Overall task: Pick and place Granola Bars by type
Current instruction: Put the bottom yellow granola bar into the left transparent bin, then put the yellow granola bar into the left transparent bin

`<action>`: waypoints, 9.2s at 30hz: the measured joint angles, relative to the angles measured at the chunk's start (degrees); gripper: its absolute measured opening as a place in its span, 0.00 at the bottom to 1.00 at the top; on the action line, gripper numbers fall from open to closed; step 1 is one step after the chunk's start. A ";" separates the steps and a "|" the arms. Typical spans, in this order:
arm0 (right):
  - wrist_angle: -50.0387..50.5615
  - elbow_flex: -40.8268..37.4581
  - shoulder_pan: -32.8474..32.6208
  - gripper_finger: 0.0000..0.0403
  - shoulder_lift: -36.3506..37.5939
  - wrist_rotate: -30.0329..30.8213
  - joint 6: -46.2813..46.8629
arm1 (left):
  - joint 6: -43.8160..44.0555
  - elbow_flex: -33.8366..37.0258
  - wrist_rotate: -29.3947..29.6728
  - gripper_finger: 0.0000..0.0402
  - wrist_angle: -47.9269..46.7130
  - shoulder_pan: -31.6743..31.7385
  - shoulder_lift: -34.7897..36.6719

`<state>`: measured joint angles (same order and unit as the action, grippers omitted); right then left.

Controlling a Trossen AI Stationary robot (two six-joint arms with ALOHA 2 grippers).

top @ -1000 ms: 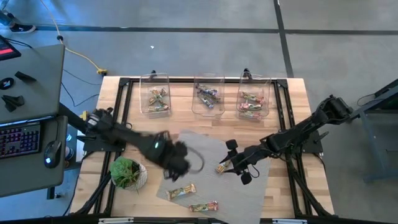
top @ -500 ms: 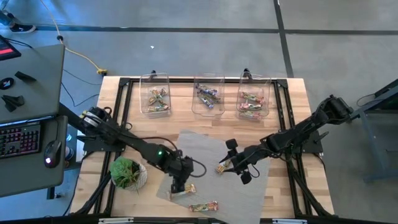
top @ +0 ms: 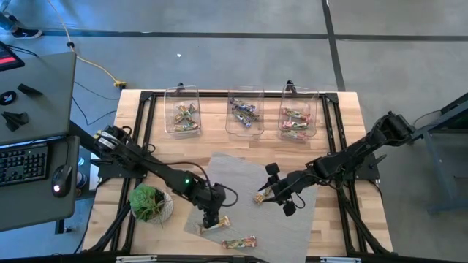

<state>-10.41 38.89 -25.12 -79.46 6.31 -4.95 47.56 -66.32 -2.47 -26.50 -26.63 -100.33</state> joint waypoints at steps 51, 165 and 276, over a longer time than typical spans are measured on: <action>-0.17 0.00 0.02 0.41 0.06 -0.48 0.00 | -5.31 -1.70 17.71 0.53 1.36 -9.70 -9.94; -0.17 -0.02 0.00 0.41 0.02 -0.48 0.00 | -36.31 -2.60 26.02 0.25 -19.97 63.39 -0.85; -11.63 0.00 0.39 0.40 0.04 0.79 -5.54 | -6.81 2.40 22.37 0.58 7.89 -2.29 12.59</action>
<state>-22.05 38.89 -24.73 -79.42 7.10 -10.49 40.75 -63.92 19.90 -18.61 -28.93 -87.74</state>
